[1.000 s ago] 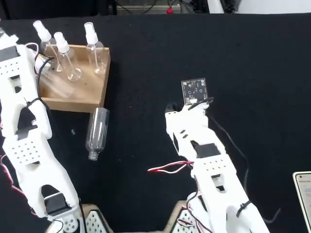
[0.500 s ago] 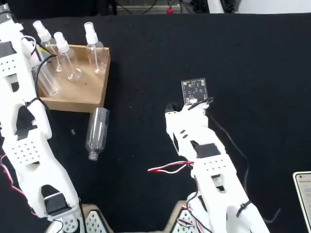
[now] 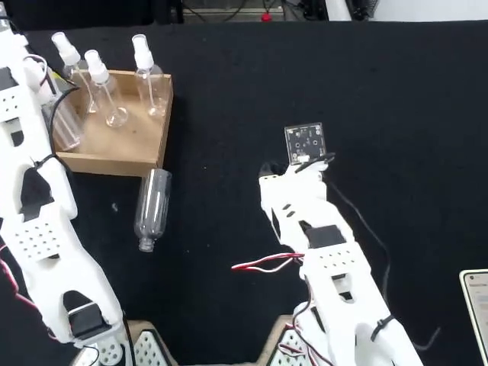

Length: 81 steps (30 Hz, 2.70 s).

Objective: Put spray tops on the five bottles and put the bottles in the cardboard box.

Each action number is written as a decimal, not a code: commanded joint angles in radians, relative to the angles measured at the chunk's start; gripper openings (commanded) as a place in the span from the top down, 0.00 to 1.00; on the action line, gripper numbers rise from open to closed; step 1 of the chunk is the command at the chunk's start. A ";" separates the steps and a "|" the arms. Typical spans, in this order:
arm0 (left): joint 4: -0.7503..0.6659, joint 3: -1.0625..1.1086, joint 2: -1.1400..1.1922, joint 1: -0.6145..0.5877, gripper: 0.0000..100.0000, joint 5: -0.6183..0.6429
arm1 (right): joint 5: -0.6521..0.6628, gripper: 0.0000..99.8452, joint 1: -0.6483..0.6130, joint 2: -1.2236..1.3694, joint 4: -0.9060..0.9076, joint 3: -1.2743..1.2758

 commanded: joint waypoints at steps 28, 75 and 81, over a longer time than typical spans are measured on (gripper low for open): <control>0.169 -0.048 -0.273 -0.002 0.84 -0.006 | -0.003 0.97 0.018 -0.001 -0.025 -0.005; -0.690 1.257 -1.171 -0.027 0.84 0.044 | -0.003 0.97 0.018 -0.001 -0.021 -0.007; -1.083 1.478 -1.145 0.018 0.84 -0.163 | -0.003 0.97 0.018 -0.002 -0.021 -0.008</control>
